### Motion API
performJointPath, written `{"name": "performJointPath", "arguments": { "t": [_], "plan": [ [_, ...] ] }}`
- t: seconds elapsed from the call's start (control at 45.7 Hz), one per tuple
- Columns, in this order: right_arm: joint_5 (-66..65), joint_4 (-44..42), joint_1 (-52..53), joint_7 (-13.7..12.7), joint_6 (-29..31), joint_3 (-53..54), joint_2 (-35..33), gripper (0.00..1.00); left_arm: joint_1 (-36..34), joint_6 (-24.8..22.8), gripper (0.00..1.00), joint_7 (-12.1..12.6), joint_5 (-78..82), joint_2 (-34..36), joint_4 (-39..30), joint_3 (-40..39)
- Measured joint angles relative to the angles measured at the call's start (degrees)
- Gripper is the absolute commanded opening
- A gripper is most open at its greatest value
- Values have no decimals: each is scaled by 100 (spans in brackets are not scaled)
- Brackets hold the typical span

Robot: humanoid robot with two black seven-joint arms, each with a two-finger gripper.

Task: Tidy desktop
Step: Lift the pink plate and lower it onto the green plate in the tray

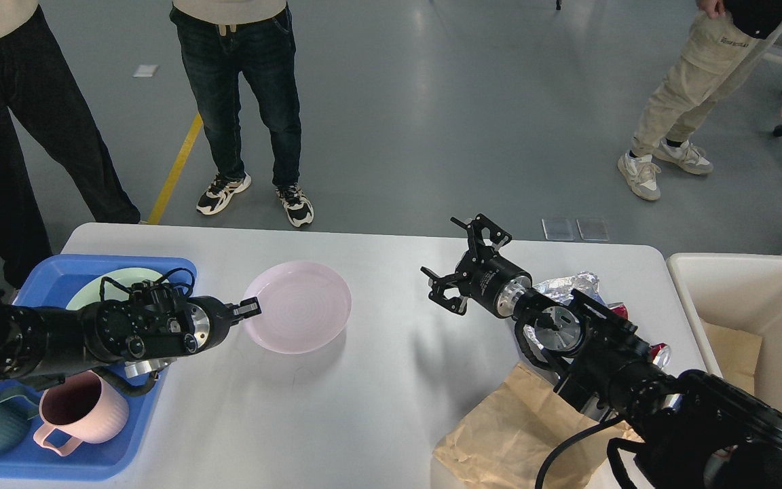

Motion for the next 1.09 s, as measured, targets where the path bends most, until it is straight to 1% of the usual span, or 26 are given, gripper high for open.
{"name": "performJointPath", "arguments": {
  "t": [0.153, 0.219, 0.263, 0.35, 0.438, 0.569, 0.613, 0.679, 0.744, 0.832, 0.876, 0.919, 0.985, 1.095],
  "plan": [
    [-2, 0, 0, 0, 0, 0, 0, 100, -851, 167, 0, 14, 128, 717, -1306, 0],
    [-5, 0, 0, 0, 0, 0, 0, 100, -1254, 145, 0, 40, 256, 1110, -1658, -7],
    [-5, 0, 0, 1, 0, 0, 0, 100, -1491, 54, 0, 48, 325, 1348, -1746, -40],
    [-5, 0, 0, 1, 0, 0, 0, 100, -2050, -416, 0, 41, 395, 1809, -1760, -117],
    [-5, 0, 2, 1, 0, 0, 0, 100, -2713, -1065, 0, 29, 417, 2211, -1629, -154],
    [-4, 0, 3, 1, 0, 0, 0, 100, -3553, -2017, 0, 71, 456, 2614, -1290, -219],
    [-4, 0, 3, 1, 0, 0, 0, 100, -3892, -2440, 0, 88, 470, 2782, -1174, -252],
    [-4, 0, 3, 1, 0, 0, 0, 100, -4224, -2870, 0, 100, 512, 2932, -1024, -269],
    [-1, 0, 3, 1, 0, 0, 0, 100, -4451, -3201, 0, 103, 601, 3034, -851, -274],
    [0, 0, 1, 1, 0, 0, 0, 100, -4518, -3410, 0, 57, 803, 3171, -662, -259],
    [0, 0, 0, 1, 0, 0, 0, 100, -4474, -3444, 0, -5, 988, 3281, -546, -227],
    [-1, 0, -1, 1, 0, 0, 0, 100, -4308, -3452, 0, -123, 1212, 3403, -376, -212],
    [0, 0, -2, 1, 0, 0, 0, 100, -3752, -3452, 0, -468, 1615, 3554, 137, -236],
    [0, 0, -2, 1, 0, 0, 0, 100, -2488, -3420, 0, -1203, 1982, 3509, 1481, -278]
  ]
}}
